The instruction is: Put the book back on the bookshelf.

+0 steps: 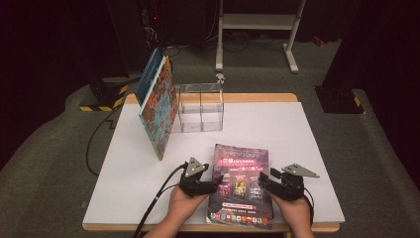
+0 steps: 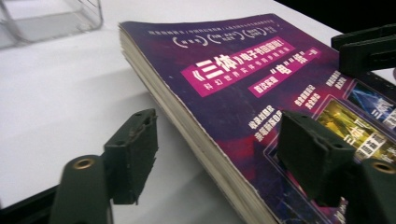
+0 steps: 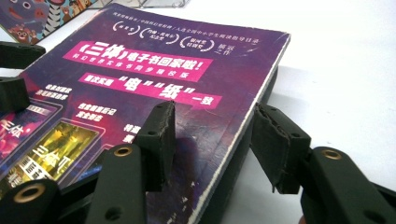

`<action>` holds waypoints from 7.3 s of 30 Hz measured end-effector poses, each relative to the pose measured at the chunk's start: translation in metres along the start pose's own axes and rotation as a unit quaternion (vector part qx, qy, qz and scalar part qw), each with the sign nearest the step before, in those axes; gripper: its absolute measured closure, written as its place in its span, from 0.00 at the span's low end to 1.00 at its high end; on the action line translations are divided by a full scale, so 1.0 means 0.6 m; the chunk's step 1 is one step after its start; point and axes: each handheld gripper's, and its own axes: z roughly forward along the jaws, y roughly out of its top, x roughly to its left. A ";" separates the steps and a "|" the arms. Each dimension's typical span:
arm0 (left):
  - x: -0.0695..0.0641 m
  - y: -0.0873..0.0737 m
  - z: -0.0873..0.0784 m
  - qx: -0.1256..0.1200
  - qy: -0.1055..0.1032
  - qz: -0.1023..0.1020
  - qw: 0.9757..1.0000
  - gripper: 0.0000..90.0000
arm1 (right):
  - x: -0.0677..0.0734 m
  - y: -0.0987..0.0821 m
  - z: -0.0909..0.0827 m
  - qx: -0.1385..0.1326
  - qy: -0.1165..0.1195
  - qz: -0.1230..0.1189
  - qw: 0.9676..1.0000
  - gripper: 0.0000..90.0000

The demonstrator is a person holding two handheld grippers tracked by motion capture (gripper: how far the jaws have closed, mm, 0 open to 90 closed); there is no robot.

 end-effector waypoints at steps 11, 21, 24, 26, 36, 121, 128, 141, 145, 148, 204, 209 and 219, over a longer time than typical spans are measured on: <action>-0.001 -0.002 0.011 0.026 -0.026 -0.032 0.999 0.24 | 0.015 -0.001 -0.004 0.008 -0.004 -0.025 1.000 0.48; 0.008 0.000 0.017 0.035 -0.024 -0.053 0.998 0.16 | 0.025 -0.002 0.001 0.007 -0.004 -0.028 1.000 0.48; 0.009 -0.002 0.021 0.038 -0.027 -0.065 0.997 0.15 | 0.025 -0.003 0.001 0.007 -0.002 -0.026 1.000 0.48; 0.012 -0.001 0.022 0.046 -0.029 -0.065 0.996 0.14 | 0.025 -0.002 0.001 0.007 -0.002 -0.026 1.000 0.48; 0.004 0.005 0.010 0.024 -0.010 -0.031 0.999 0.29 | 0.025 -0.003 0.001 0.005 -0.003 -0.027 1.000 0.48; -0.055 0.006 -0.022 -0.046 -0.079 0.100 0.991 0.93 | 0.000 0.000 0.022 0.017 0.045 0.036 0.998 0.26; -0.060 0.005 -0.022 -0.053 -0.089 0.105 0.989 0.93 | -0.007 -0.001 0.022 0.016 0.060 0.055 0.997 0.26; -0.044 0.031 -0.037 -0.063 -0.077 0.086 0.991 0.93 | 0.001 0.021 -0.006 -0.029 0.051 0.057 0.997 0.61; -0.033 0.045 -0.049 -0.066 -0.076 0.076 0.992 0.93 | 0.017 0.037 -0.004 -0.034 0.051 0.045 0.997 0.68; -0.024 0.053 -0.059 -0.071 -0.075 0.069 0.992 0.92 | 0.028 0.050 -0.001 -0.042 0.055 0.043 0.997 0.72; 0.123 0.171 -0.121 -0.208 0.005 0.032 0.978 0.92 | 0.200 0.232 0.113 -0.166 0.091 -0.053 0.981 0.93; 0.123 0.175 -0.115 -0.209 0.011 0.036 0.977 0.92 | 0.196 0.236 0.118 -0.175 0.090 -0.053 0.979 0.93; 0.128 0.159 -0.127 -0.207 0.011 0.029 0.978 0.89 | 0.199 0.209 0.107 -0.181 0.096 -0.056 0.977 0.92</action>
